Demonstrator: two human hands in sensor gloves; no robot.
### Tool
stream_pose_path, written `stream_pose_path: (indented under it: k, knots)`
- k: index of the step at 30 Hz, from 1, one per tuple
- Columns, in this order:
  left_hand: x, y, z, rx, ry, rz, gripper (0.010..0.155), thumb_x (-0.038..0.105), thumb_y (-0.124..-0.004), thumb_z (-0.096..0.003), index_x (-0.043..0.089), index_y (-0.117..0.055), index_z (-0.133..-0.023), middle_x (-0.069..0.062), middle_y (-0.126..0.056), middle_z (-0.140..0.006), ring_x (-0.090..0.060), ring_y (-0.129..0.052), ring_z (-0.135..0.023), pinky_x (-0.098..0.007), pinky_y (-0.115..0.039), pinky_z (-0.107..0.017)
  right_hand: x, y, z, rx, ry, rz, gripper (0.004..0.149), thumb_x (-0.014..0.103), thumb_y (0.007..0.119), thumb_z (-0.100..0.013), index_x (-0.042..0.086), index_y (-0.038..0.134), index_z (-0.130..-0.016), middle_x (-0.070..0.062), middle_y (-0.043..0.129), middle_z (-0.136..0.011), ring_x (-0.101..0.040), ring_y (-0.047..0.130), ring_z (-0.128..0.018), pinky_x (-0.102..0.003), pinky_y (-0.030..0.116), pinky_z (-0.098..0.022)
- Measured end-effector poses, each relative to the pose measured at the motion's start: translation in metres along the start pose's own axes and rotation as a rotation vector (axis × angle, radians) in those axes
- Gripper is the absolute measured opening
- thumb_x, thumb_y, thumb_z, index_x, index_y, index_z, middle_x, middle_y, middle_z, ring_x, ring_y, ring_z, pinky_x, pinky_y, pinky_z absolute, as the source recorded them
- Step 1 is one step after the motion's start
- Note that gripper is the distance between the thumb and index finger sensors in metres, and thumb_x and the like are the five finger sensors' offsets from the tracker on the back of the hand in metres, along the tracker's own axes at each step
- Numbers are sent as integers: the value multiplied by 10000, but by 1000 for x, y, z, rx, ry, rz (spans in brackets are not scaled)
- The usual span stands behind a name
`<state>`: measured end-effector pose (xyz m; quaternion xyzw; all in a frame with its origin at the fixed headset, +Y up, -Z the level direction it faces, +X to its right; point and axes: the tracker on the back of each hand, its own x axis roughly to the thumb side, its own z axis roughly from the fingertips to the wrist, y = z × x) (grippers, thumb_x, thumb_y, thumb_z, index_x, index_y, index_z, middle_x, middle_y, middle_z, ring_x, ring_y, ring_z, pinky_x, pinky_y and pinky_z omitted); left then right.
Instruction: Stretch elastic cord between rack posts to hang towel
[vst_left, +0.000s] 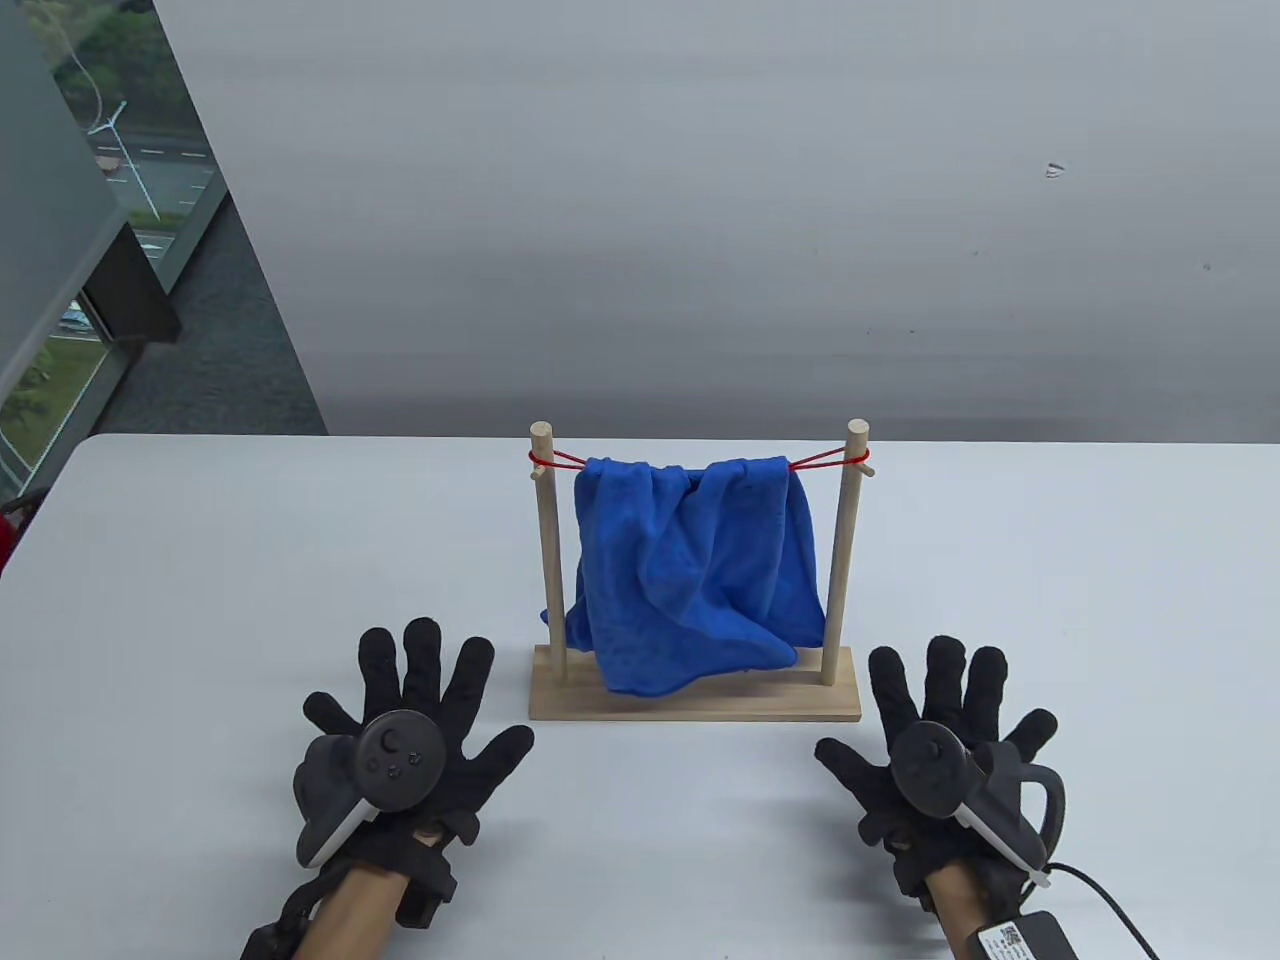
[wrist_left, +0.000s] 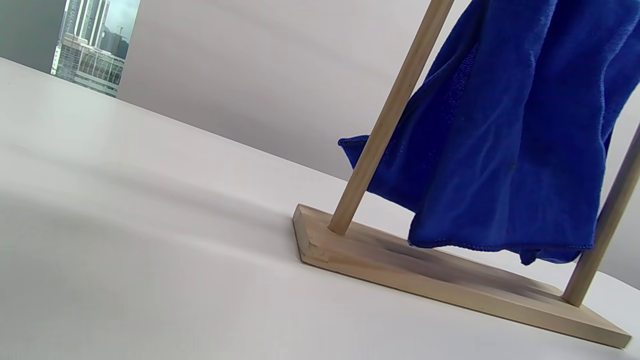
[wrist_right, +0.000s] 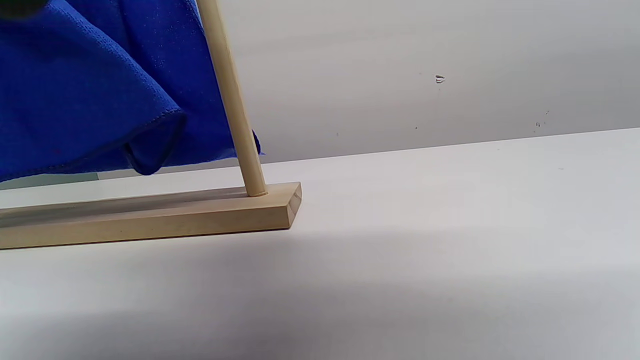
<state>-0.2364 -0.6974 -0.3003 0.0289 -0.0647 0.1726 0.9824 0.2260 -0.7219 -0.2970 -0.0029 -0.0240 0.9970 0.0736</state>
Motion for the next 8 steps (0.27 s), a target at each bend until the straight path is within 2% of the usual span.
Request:
stream_pose_path:
  k: [6,8]
  knots:
    - [1,-2,0,-24,-1,4,924,937,-488,-347,463,-334,-1126,-16,-102,-1237,-396,15,-1107,-809,-58,-543,-2,2,-2,11,20,26,915,898,524,-397,456,-14,-992,-30,-235,-1008,-412,-212,-948,-773,-49,-470]
    - [2,-3,0,-12,-10,2,922,921,-496,-360,440,-346,-1132,-18,-124,-1241,-376,-4,-1124,-786,-51,-583,-3,5,-4,30,19,23,926,897,522,-398,443,-22,-994,-36,-233,-1008,-413,-204,-951,-774,-40,-475]
